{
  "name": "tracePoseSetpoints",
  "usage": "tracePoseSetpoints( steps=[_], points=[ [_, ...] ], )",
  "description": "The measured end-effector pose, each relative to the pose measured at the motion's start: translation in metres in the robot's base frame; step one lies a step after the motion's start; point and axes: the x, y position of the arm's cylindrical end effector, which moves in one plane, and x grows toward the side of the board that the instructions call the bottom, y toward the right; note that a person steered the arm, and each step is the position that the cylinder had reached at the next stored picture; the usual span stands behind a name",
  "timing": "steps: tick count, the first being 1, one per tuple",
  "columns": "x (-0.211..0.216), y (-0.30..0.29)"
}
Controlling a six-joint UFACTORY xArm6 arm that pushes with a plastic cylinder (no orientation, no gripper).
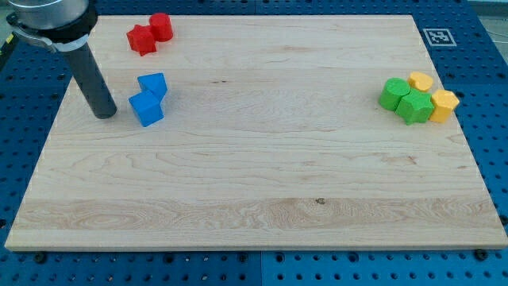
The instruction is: Slide the blue cube to the right of the blue triangle
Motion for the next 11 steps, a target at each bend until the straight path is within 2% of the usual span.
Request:
tracePoseSetpoints(
  steps=[2, 5, 6, 8, 10, 11],
  points=[
    [0.0, 0.042],
    [0.02, 0.056],
    [0.005, 0.064],
    [0.001, 0.103],
    [-0.04, 0.115],
    [-0.046, 0.133]
  ],
)
